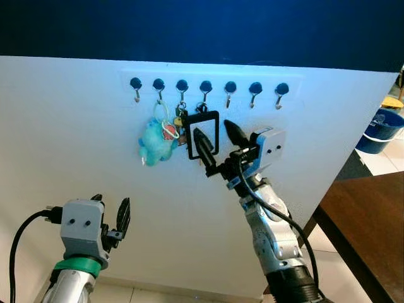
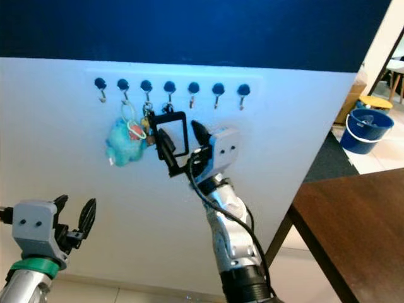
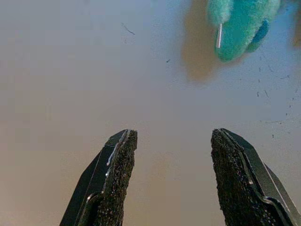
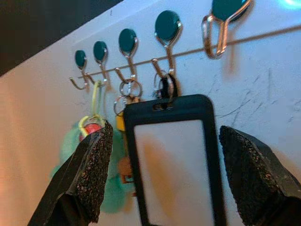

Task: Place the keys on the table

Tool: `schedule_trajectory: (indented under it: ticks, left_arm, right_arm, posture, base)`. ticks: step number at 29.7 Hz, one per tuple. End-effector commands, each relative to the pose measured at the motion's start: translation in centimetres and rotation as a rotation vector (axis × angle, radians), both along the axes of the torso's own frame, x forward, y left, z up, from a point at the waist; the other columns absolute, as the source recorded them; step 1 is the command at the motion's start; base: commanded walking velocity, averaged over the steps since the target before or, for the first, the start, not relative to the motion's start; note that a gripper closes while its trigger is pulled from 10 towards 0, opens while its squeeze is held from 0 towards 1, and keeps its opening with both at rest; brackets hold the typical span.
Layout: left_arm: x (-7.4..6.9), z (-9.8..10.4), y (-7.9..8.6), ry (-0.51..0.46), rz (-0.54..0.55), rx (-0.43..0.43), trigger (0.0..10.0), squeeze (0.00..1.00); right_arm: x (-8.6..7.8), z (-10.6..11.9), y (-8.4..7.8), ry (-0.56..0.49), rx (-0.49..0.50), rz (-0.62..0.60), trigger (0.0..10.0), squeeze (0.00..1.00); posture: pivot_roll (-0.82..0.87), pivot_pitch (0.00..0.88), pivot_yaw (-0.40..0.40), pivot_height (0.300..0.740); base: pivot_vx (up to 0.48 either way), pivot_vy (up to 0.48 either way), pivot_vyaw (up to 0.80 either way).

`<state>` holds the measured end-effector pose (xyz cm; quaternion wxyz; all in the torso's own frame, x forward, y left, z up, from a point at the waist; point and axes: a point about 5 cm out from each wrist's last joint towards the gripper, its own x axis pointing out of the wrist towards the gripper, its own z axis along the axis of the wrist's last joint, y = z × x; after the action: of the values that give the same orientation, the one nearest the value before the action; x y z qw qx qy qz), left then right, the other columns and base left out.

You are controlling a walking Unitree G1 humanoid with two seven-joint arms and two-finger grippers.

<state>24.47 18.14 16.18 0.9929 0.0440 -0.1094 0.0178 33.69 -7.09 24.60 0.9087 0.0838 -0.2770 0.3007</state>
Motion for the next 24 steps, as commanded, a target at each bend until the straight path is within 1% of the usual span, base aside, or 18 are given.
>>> schedule_trajectory:
  ticks: [1, 4, 7, 10, 13, 15, 16, 18, 20, 24]
  left_arm:
    - [-0.1, -0.1, 0.1, 0.007, -0.003, 0.009, 10.0, 0.0]
    - [-0.1, -0.1, 0.1, 0.006, -0.003, 0.01, 10.0, 0.0]
    - [-0.2, 0.0, 0.1, 0.006, -0.003, 0.01, 10.0, 0.0]
    - [-0.3, -0.1, 0.2, 0.009, 0.0, 0.012, 10.0, 0.0]
    - [-0.3, 0.0, 0.3, 0.009, 0.003, 0.013, 10.0, 0.0]
    - [-0.3, 0.0, 0.3, 0.009, 0.004, 0.013, 10.0, 0.0]
    - [-0.3, 0.0, 0.3, 0.008, 0.006, 0.013, 10.0, 0.0]
    - [-0.3, 0.0, 0.3, 0.008, 0.006, 0.013, 10.0, 0.0]
    - [-0.3, 0.1, 0.3, 0.006, 0.008, 0.014, 10.0, 0.0]
    - [-0.3, 0.1, 0.3, 0.005, 0.011, 0.014, 10.0, 0.0]
  right_arm:
    - [0.0, 0.1, 0.8, 0.013, 0.002, 0.045, 10.0, 0.0]
    - [0.2, 0.2, 1.2, 0.022, 0.014, 0.068, 10.0, 0.0]
    - [0.3, 0.3, 1.2, 0.024, 0.021, 0.075, 10.0, 0.0]
    - [1.0, 1.0, 1.1, 0.03, 0.045, 0.093, 10.0, 0.0]
    - [1.2, 1.4, 1.3, 0.028, 0.047, 0.111, 10.0, 0.0]
    - [1.2, 1.5, 1.3, 0.027, 0.047, 0.117, 10.0, 0.0]
    - [1.2, 1.7, 1.6, 0.02, 0.041, 0.142, 10.0, 0.0]
    - [1.2, 1.7, 1.6, 0.02, 0.041, 0.142, 10.0, 0.0]
    - [1.2, 2.2, 2.1, 0.004, 0.034, 0.17, 10.0, 0.0]
    - [1.2, 2.5, 2.3, -0.005, 0.04, 0.178, 10.0, 0.0]
  posture:
    - [-0.15, 0.064, 0.09, 0.74]
    - [-0.15, 0.064, 0.09, 0.74]
    - [-0.15, 0.068, 0.089, 0.74]
    - [-0.15, 0.068, 0.089, 0.74]
    - [-0.15, 0.073, 0.088, 0.74]
    - [-0.15, 0.073, 0.088, 0.74]
    - [-0.15, 0.073, 0.088, 0.74]
    - [-0.15, 0.073, 0.088, 0.74]
    - [-0.14, 0.083, 0.086, 0.74]
    - [-0.14, 0.083, 0.086, 0.74]
  base:
    - [0.0, 0.0, 0.0]
    - [0.0, 0.0, 0.0]
    - [0.0, 0.0, 0.0]
    - [0.0, 0.0, 0.0]
    - [0.0, 0.0, 0.0]
    - [0.0, 0.0, 0.0]
    - [0.0, 0.0, 0.0]
    - [0.0, 0.0, 0.0]
    - [0.0, 0.0, 0.0]
    - [0.0, 0.0, 0.0]
